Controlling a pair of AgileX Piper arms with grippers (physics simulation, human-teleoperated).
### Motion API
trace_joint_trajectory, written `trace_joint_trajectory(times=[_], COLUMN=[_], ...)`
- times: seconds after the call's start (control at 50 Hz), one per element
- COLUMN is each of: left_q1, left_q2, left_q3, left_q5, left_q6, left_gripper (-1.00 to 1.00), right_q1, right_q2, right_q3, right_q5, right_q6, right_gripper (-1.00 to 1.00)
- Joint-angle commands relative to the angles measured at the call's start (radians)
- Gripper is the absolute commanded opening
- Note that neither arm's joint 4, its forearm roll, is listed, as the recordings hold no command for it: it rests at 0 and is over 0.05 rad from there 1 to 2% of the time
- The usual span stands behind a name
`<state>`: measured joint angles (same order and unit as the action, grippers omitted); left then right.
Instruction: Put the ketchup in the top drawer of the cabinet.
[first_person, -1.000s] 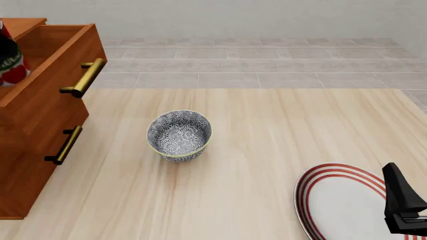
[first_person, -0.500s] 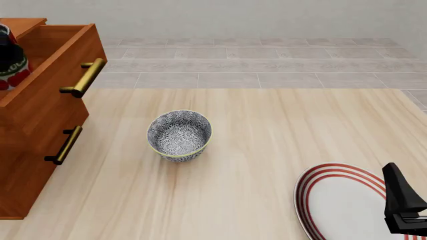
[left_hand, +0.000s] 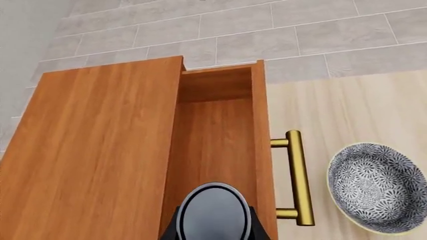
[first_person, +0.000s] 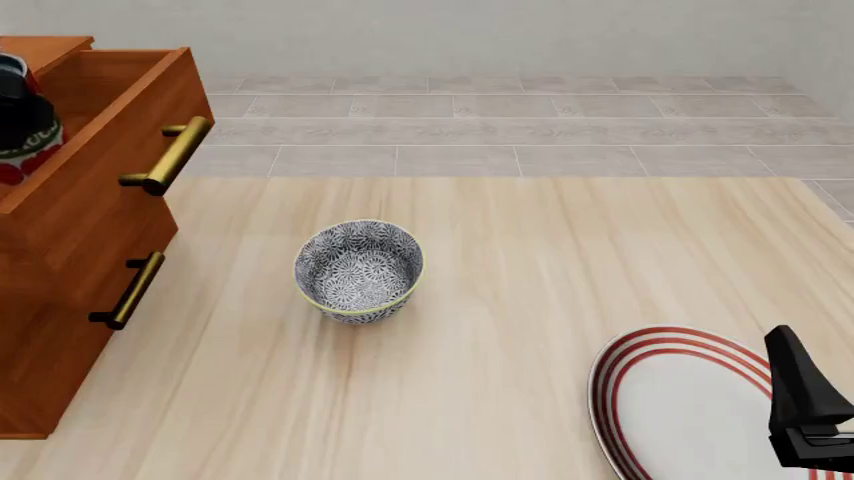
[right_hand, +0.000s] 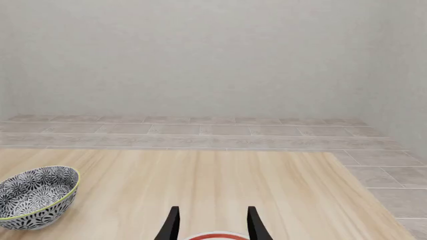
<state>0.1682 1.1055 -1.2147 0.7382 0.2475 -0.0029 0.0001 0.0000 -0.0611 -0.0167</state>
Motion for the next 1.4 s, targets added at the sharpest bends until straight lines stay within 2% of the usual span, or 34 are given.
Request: trace_joint_trajectory(times=[0.02,0.04,0.52,0.8,1.02,1.28,1.32,1.34,1.36,1.4], left_q1=[-0.001,-0.001,-0.006,-0.045,-0.074,-0.118,-0.118,-0.112,-0.118,-0.121], left_q2=[-0.005,-0.005,-0.022,-0.073,-0.124,-0.193,-0.213,-0.229,-0.223,-0.228], left_q3=[0.006,0.007,-0.006,-0.125,-0.207,-0.232,-0.242,-0.229,-0.238,-0.237], left_q5=[-0.008,-0.008,0.002,0.105,0.172,0.218,0.210,0.192,0.199,0.191], left_q6=[0.028,0.027,0.038,0.019,0.034,0.034,0.048,0.081,0.052,0.043], left_gripper=[-1.00,1.00,1.00,1.00,1.00,1.00,1.00,1.00,1.00,1.00], right_q1=[0.000,0.000,0.000,0.000,0.000,0.000,0.000,0.000,0.000,0.000], right_q2=[0.000,0.000,0.000,0.000,0.000,0.000,0.000,0.000,0.000,0.000], right_q3=[0.000,0.000,0.000,0.000,0.000,0.000,0.000,0.000,0.000,0.000], right_q5=[0.000,0.000,0.000,0.000,0.000,0.000,0.000,0.000,0.000,0.000], right_q6=[0.000,0.000,0.000,0.000,0.000,0.000,0.000,0.000,0.000,0.000], right_gripper=[1.00,1.00,1.00,1.00,1.00,1.00,1.00,1.00,1.00,1.00])
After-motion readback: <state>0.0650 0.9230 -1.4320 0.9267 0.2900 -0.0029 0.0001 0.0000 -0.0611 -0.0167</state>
